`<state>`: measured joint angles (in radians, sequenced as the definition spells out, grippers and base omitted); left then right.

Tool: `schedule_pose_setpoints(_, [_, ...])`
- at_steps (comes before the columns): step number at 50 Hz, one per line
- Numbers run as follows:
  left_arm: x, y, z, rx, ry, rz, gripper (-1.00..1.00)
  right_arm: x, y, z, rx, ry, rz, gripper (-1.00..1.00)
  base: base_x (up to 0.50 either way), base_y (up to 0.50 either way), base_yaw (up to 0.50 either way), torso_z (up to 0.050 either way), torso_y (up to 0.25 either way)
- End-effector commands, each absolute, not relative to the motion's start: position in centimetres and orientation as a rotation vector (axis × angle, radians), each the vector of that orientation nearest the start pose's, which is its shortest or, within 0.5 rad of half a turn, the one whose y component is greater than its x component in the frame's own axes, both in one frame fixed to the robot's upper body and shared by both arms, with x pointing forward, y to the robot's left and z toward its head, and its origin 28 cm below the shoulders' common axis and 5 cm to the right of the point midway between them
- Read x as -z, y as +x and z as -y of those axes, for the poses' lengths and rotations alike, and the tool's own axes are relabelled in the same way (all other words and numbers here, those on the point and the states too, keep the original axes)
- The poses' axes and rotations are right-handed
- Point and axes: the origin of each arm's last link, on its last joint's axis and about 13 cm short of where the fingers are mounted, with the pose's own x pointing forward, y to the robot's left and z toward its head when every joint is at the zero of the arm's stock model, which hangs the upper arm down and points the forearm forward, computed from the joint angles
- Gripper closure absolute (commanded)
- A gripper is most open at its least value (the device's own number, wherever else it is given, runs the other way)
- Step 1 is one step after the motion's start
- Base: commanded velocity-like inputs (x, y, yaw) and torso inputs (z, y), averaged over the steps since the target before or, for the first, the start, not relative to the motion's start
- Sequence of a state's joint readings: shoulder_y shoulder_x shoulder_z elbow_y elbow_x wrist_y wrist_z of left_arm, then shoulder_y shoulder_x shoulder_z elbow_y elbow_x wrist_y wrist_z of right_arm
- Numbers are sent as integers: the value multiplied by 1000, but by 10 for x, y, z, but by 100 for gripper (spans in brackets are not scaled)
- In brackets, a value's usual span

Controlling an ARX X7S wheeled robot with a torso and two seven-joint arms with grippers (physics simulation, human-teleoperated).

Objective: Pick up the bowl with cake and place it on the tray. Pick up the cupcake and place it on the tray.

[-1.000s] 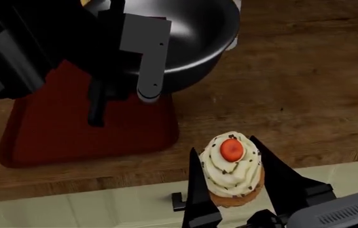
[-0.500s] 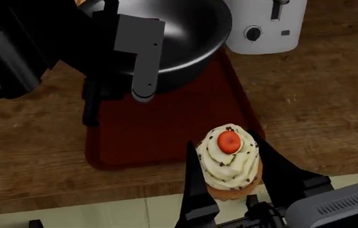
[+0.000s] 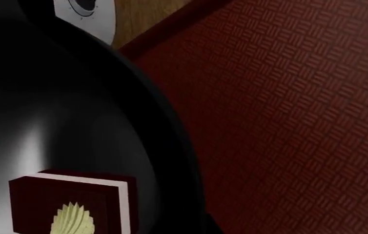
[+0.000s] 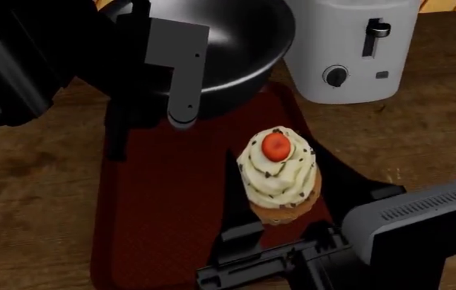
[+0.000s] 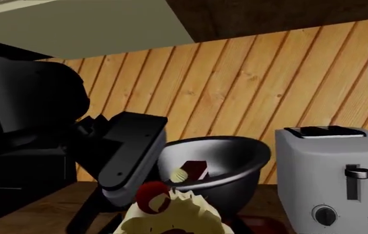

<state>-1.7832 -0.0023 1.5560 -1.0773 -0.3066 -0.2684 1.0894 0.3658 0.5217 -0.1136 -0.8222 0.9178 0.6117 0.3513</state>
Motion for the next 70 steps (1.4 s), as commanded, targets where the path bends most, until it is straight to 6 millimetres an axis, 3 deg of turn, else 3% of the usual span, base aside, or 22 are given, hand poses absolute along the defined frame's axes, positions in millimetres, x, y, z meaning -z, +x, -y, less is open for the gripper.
schedule_pose_setpoints(1, [-366,424,-155,1017,1313,-437,100,-206,203,109,-389,104,297,100,0,0,0,0,0])
schedule_pose_setpoints(27, [-334,432,-168,1005,1282,-561,100,-206,201,106,-396,101,319,100,0,0,0,0,1])
schedule_pose_setpoints(37, [-328,432,-164,1015,1315,-578,100,-204,201,107,-391,105,320,100,0,0,0,0,1])
schedule_pose_setpoints(70, [-325,431,-161,971,1380,-583,100,-200,203,106,-394,106,315,100,0,0,0,1,1])
